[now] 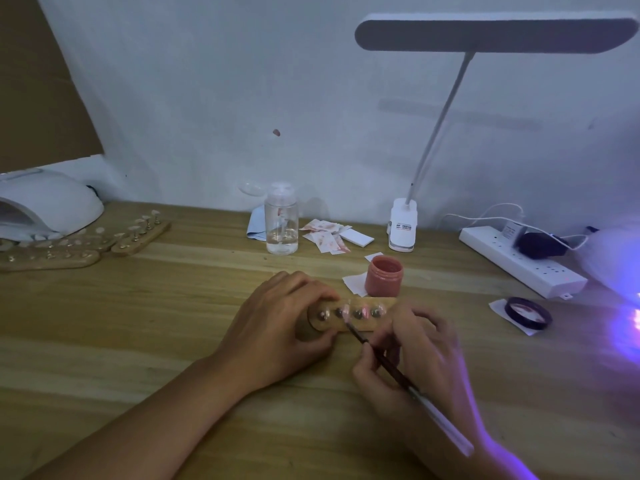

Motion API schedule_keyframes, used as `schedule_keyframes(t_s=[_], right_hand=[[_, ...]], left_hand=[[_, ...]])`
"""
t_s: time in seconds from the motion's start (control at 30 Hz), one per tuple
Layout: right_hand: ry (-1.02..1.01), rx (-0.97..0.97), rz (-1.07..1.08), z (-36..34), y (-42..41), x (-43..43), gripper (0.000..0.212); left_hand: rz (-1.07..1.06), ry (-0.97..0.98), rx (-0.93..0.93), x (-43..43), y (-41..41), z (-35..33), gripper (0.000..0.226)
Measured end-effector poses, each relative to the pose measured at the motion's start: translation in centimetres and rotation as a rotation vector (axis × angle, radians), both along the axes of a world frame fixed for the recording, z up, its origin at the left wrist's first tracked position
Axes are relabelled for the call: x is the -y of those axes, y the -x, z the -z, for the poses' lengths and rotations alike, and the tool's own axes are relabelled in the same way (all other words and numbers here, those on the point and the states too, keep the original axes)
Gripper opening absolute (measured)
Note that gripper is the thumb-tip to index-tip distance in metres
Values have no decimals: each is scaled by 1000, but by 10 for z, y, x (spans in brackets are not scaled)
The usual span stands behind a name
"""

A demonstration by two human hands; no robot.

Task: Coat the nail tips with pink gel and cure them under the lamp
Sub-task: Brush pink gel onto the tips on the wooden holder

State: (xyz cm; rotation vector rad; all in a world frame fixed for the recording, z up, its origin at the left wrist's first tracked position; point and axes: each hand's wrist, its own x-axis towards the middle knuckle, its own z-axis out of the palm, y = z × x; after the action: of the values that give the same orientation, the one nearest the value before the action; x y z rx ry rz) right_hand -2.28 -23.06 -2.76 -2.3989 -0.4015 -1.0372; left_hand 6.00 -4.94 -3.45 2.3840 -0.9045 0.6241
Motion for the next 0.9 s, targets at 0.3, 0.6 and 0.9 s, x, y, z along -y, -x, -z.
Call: schedule_keyframes(t_s=[0.3, 0.6, 0.9], right_hand=[[16, 37, -16, -2, 2, -1, 11], [-80, 64, -3, 1, 1, -1, 9], [-52, 86, 13, -1, -2, -1, 9]], left_hand=[[1, -2, -3, 0, 1, -1, 37], [1, 9, 0, 1, 2, -1, 38], [-3, -12, -20, 0, 0, -1, 40]])
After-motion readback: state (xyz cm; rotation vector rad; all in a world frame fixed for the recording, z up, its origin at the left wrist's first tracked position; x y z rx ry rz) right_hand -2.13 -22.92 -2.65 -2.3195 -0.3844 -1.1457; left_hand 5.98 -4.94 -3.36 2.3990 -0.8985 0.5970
